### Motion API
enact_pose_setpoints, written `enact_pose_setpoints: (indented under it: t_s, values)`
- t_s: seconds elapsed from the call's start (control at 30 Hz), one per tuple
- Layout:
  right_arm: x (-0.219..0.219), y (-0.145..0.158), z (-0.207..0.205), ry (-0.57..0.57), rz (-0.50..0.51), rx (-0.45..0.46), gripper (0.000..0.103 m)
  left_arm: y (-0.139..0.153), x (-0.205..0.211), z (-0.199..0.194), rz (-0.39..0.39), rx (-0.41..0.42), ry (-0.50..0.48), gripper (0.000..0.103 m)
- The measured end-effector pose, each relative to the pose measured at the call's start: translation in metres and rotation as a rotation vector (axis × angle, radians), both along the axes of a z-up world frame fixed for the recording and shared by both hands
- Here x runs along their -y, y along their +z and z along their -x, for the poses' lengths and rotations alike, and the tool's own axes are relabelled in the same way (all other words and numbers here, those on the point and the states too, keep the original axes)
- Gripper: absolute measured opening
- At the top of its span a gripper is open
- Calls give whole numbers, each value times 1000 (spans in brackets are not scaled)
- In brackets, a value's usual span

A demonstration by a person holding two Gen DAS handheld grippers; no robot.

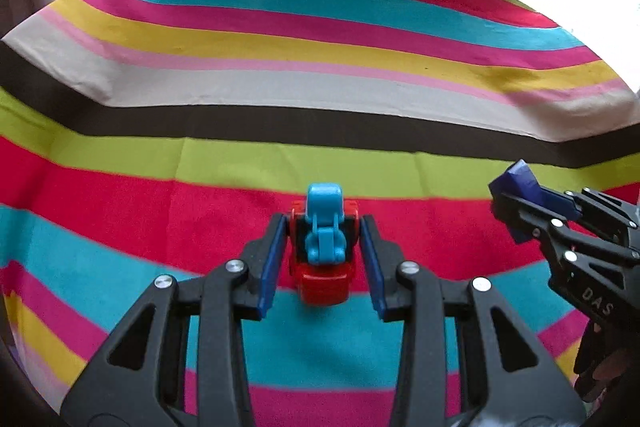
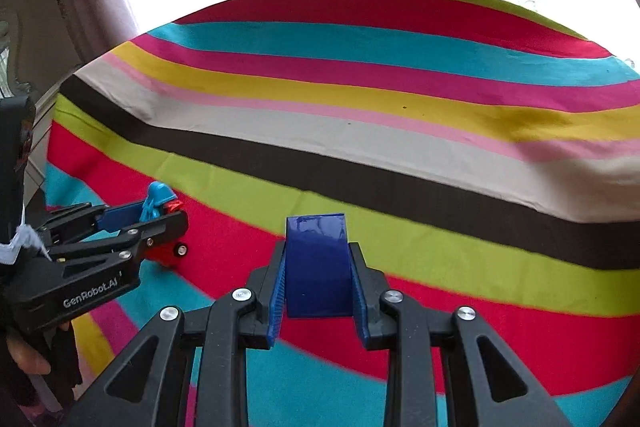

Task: Organize rigid objects
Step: 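Grasp the blue toy car with the right gripper while the left grasps the red toy car, then carry the blue and red toy cars over to the storage box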

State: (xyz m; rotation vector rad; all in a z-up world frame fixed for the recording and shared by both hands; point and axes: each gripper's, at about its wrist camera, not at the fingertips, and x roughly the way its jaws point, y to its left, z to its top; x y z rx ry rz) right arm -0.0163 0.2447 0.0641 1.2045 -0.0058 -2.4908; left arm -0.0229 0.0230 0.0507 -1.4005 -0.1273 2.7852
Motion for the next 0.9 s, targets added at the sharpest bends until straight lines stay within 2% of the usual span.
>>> enact_pose_setpoints:
  t_s: [0.27,0.47,0.9]
  values:
    - [12,14,-45,37,-12,-25,29,16,7,-51,-21,-31,-4,41]
    - [19,27,-76,56,-14,-52,29,19,20,-71,-22,-41,-4,41]
    - [37,40,-106,117,-17,-81,29,32,51,-111,-14,-45,22,41]
